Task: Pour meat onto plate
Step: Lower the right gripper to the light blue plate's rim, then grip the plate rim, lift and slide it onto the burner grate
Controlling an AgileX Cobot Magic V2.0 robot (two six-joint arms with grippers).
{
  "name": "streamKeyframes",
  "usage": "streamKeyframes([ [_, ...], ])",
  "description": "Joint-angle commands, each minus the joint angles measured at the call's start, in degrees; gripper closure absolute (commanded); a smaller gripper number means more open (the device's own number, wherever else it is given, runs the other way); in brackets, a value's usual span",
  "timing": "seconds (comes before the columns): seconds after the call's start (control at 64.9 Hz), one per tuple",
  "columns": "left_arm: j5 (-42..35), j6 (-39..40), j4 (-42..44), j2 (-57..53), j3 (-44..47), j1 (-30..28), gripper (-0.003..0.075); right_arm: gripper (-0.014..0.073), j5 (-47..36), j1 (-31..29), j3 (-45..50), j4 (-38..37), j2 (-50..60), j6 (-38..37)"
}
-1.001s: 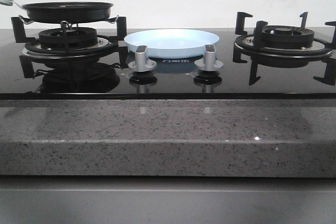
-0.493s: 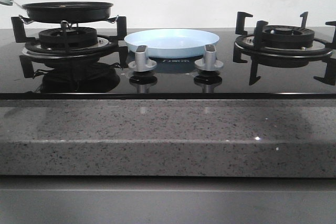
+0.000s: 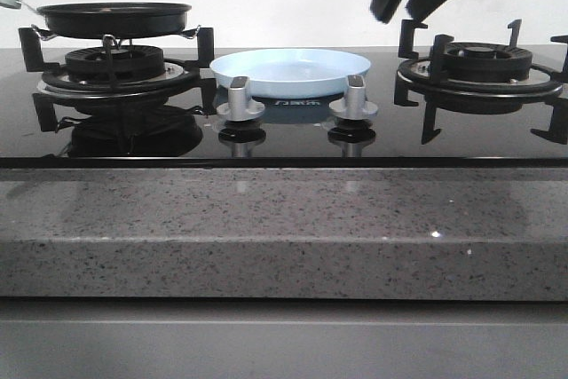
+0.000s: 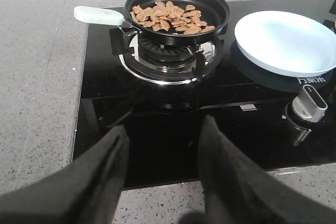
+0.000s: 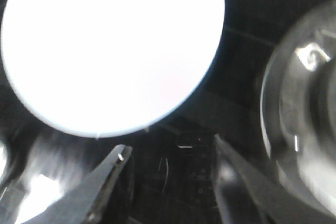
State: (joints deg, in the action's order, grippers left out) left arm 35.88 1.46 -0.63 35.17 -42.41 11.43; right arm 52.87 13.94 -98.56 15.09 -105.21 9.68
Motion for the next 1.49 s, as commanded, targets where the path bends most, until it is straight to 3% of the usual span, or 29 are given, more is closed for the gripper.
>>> streamKeyframes([
  [0.0,-4.3,-0.1,-0.1,0.4,-2.0,0.4,0.0410,0.0223,-1.3,-0.1,-5.5,-0.1,-0.1,0.8],
  [0.339,-4.3,-0.1,-0.3,0.4,-2.0,0.4,0.0410,0.0223,-0.8,-0.1,-16.6,-2.1,-10.1,0.8],
  [0.693,-4.3,-0.1,-0.4,0.4,-2.0,0.4,0.0410,0.0224,1.0,-0.1,-20.8,-2.8,-15.4,0.8],
  [0.924,-4.3,-0.1,-0.4,0.4,-2.0,0.4,0.0410,0.0341,3.7,-0.1,-21.3,-2.8,-15.8,0.8],
  [1.155,-4.3,-0.1,-0.4,0.4,-2.0,0.4,0.0410,0.0405,6.0,-0.1,-21.3,-2.8,-15.9,0.8],
  [1.479,-4.2,-0.1,-0.4,0.4,-2.0,0.4,0.0410,0.0666,6.7,-0.1,-21.3,-2.8,-15.9,0.2],
])
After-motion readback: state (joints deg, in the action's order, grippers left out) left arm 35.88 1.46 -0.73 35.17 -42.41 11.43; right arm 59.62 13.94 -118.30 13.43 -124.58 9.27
